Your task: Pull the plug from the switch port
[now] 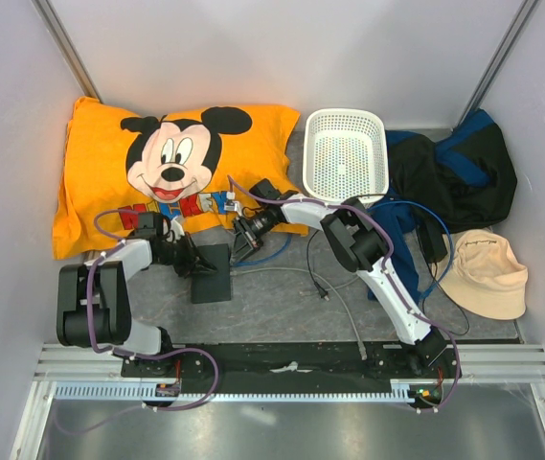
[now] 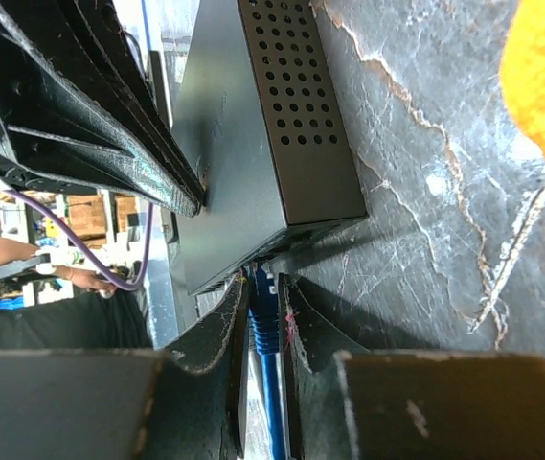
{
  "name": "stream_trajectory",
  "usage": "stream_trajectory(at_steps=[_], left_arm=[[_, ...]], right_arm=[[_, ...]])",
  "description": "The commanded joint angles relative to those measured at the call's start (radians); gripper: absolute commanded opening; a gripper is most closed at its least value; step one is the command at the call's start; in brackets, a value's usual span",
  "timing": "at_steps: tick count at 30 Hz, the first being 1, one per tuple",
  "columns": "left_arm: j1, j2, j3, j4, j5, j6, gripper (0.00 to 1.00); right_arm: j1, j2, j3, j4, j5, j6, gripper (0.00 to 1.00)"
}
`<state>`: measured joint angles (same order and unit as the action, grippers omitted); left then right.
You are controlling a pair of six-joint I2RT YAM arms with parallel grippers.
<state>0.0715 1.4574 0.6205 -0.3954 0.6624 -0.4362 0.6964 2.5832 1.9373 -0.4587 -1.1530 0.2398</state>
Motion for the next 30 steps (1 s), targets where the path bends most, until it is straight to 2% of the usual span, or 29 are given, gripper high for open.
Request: stream_trajectory(at_steps=[1,15,21,25,30], left_arm=[[-0.003,0.066,-0.03,-0.023,-0.224,0.028,0.02],[-0.006,0.101,-0.005,-0.06,-0.29,0.02,0.02],[-0.007,0.109,0.001,-0.065,-0.302,0.019,0.02],[-0.006,0.103,-0.001,-0.053,-0.278,0.03,0.02],[-0.016,0.101,0.002,-0.046,-0.215,0.056,0.02]], right_arm=[[-0.087,0.075,-0.096,-0.097,0.205,-0.106,0.0],[-0.121,0.106,-0.081,-0.305,0.308,-0.303,0.0],[-0.124,0.114,-0.064,-0.327,0.299,-0.324,0.0],[-0.115,0.06,-0.04,-0.357,0.262,-0.379,0.0],[-0.115,-0.075,0.121,-0.331,0.228,-0.389,0.0]])
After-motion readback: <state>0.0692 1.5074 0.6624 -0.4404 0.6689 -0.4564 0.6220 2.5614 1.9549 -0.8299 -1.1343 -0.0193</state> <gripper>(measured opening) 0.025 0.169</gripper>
